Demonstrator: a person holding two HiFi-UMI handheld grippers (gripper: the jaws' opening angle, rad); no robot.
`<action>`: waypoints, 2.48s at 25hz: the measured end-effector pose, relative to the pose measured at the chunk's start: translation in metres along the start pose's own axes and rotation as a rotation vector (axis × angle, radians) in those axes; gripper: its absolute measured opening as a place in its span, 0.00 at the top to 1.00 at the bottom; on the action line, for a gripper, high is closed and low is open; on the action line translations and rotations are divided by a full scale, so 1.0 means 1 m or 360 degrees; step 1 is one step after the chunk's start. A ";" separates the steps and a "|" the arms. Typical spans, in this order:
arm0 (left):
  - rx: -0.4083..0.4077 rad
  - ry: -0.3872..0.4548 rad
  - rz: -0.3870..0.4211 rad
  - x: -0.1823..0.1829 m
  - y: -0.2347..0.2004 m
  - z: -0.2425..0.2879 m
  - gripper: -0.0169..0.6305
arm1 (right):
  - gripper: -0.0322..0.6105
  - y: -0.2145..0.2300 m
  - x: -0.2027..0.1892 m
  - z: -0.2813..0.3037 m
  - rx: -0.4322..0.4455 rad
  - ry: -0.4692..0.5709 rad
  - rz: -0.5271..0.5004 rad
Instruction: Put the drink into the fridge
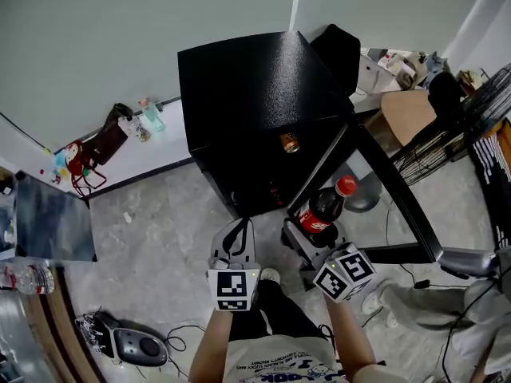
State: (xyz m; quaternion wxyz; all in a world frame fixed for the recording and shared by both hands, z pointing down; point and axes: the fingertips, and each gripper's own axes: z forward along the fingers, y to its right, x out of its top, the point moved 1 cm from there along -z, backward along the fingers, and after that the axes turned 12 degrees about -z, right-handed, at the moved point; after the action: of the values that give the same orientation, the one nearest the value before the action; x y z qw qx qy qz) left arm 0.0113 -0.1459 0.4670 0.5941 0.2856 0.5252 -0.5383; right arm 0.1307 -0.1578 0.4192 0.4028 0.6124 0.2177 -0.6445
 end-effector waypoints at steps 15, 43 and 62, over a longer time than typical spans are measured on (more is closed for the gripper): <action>0.0016 -0.0329 -0.0054 -0.095 -0.023 0.067 0.97 | 0.48 0.038 -0.073 0.066 0.0075 -0.0250 0.0107; -0.0265 -0.0671 0.0061 -0.192 -0.036 0.125 0.97 | 0.48 0.058 -0.156 0.166 0.0141 -0.0571 0.0319; -0.0237 -0.0764 -0.0117 -0.226 -0.051 0.140 0.97 | 0.48 0.077 -0.220 0.222 0.0163 -0.0832 0.0639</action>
State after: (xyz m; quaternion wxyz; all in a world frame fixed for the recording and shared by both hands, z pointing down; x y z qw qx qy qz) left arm 0.0374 -0.2086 0.7287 0.7012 0.0859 0.4172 -0.5717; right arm 0.0385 -0.3184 0.6822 0.5326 0.4766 -0.0507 -0.6976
